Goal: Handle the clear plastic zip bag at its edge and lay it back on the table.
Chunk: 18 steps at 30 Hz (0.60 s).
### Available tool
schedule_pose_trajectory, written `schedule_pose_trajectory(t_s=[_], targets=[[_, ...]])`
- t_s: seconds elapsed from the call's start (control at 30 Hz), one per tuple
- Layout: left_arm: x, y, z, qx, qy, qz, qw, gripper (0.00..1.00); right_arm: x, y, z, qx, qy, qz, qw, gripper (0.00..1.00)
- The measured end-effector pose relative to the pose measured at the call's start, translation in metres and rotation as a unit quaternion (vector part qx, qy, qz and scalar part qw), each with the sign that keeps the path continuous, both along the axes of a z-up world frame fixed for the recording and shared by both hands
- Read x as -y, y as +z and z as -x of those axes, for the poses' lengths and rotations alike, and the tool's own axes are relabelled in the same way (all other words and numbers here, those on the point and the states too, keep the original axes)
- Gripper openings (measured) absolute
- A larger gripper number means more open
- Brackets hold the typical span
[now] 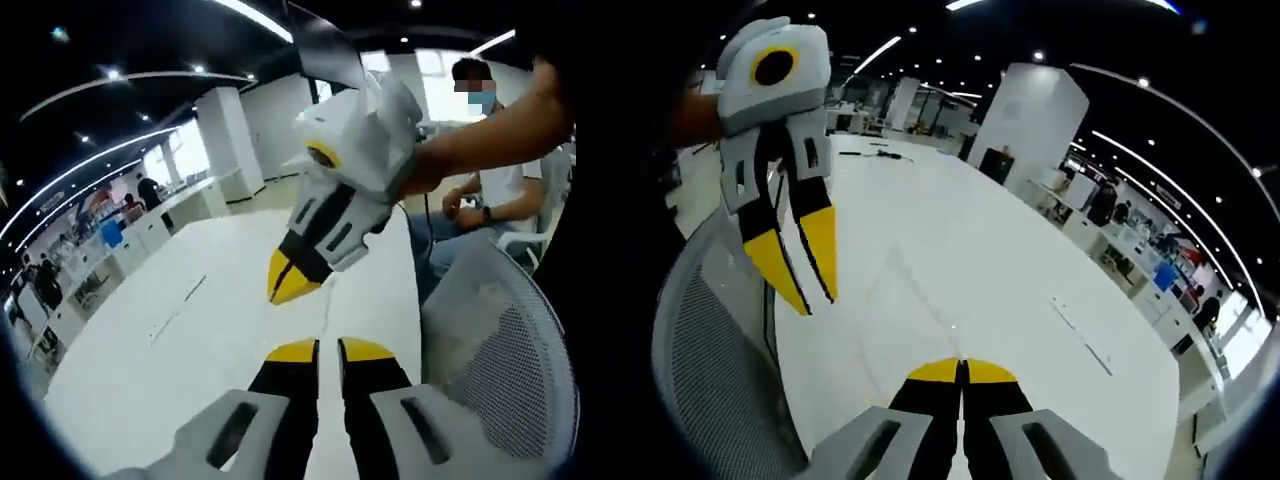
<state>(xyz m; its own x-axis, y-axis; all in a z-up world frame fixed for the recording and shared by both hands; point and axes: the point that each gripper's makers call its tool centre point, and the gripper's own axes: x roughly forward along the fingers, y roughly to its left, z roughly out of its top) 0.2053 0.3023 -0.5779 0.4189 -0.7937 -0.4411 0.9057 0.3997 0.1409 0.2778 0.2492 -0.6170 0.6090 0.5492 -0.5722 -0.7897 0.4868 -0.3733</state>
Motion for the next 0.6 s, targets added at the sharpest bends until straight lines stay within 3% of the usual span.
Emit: schedule_pose_trajectory(t_s=[0.1,0.17,0.3,0.4,0.6], targets=[[-0.014,0.006,-0.002,-0.005,0.036,0.022,0.9991,0.14,0.0,-0.002,0.0,0.014,0.008,0.006,0.9998,0.0],[-0.033,0.009,-0.004,-0.009,0.072,0.042,0.9964,0.19,0.0,-0.005,-0.001,0.02,0.012,0.007,0.9997,0.0],[-0.07,0.006,-0.008,-0.002,0.128,0.044,0.9908,0.26,-0.003,-0.01,0.006,0.024,0.024,0.011,0.9994,0.0],[-0.087,0.004,-0.005,-0.012,0.148,0.056,0.9873,0.31,-0.005,-0.016,0.012,0.022,0.032,0.017,0.9991,0.0],[-0.103,-0.009,0.006,-0.02,0.17,0.042,0.9843,0.37,-0.01,-0.027,0.017,0.019,0.038,0.027,0.9987,0.0]])
